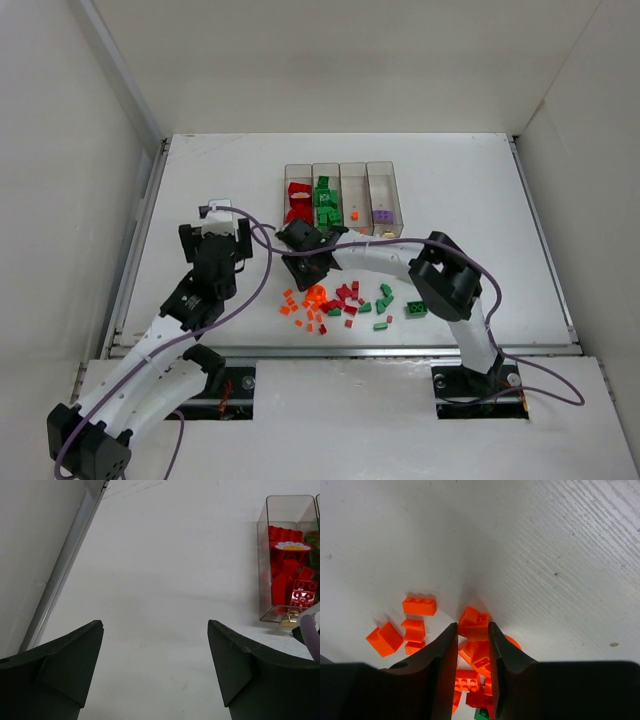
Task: Sort the legos into containers by color
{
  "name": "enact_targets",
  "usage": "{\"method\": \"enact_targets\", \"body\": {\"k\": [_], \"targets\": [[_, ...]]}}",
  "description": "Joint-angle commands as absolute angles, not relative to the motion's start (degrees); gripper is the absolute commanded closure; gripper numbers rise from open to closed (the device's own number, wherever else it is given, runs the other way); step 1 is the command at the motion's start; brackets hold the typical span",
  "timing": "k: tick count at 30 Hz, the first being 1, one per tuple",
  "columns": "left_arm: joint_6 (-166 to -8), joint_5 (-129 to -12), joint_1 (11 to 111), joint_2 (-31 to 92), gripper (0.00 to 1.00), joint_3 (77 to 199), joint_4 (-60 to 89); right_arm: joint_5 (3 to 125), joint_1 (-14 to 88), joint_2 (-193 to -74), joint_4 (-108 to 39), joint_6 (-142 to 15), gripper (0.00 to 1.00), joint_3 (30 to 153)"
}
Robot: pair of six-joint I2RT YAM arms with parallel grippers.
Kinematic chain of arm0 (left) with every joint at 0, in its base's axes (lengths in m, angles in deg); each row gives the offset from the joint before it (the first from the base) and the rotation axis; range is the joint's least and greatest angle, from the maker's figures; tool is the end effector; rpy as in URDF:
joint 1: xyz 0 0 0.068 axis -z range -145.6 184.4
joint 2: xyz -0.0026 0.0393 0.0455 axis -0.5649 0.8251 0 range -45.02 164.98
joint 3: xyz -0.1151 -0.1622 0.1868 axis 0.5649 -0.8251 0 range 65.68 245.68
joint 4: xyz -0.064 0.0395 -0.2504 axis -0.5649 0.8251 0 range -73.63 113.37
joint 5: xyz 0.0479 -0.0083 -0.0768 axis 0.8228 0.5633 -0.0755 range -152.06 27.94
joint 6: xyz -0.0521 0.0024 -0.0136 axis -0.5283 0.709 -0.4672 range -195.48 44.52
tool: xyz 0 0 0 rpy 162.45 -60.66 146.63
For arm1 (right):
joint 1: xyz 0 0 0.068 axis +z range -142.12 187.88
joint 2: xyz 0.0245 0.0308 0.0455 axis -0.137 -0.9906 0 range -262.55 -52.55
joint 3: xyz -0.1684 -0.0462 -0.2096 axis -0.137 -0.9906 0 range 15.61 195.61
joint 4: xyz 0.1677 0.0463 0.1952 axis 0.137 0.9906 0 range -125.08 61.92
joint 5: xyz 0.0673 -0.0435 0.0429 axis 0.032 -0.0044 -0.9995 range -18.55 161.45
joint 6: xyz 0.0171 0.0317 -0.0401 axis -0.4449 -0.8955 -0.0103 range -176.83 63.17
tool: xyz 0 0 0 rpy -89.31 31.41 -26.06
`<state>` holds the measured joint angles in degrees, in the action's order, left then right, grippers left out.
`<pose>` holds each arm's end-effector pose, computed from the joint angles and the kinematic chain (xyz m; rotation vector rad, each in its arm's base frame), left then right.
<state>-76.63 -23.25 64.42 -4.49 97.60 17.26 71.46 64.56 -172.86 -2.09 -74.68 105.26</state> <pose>0.1591 -0.0663 0.2910 -0.0644 1.7019 0.1826 0.2434 0.3704 0.1699 -0.9140 2.5930 0.3893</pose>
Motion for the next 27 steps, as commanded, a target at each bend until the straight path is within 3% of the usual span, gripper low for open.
{"method": "enact_targets", "body": {"k": [1, 6, 8, 10, 11, 20, 27], "targets": [[-76.36, -24.00, 64.28, -3.55, 0.17, 101.80, 19.52, 72.77, 65.01, -171.91, -3.61, -74.85, 0.89, 104.03], [-73.38, -26.90, 64.28, -1.17, 0.17, 106.28, 23.32, 72.25, 65.01, -170.07, -5.63, -73.37, 0.91, 104.56], [-71.97, -27.43, 64.28, 0.23, 0.17, 106.90, 24.20, 69.97, 65.01, -170.06, -6.17, -72.04, 0.63, 103.94], [-69.95, -27.95, 64.28, 1.02, 0.17, 107.43, 25.33, 68.82, 65.01, -171.28, -6.17, -70.65, 0.43, 103.94], [-69.42, -27.96, 64.28, 1.90, 0.17, 108.13, 25.34, 68.29, 65.01, -171.29, -6.17, -70.63, 0.41, 103.94], [-68.10, -32.17, 59.18, 3.23, 0.17, 109.72, 25.16, 71.01, 64.14, -164.88, -6.17, -66.41, 0.37, 101.57], [-70.64, -35.07, 58.57, 0.42, 0.17, 104.81, 15.24, 66.27, 61.93, -161.89, -10.21, -63.43, 0.44, 98.59]]}}
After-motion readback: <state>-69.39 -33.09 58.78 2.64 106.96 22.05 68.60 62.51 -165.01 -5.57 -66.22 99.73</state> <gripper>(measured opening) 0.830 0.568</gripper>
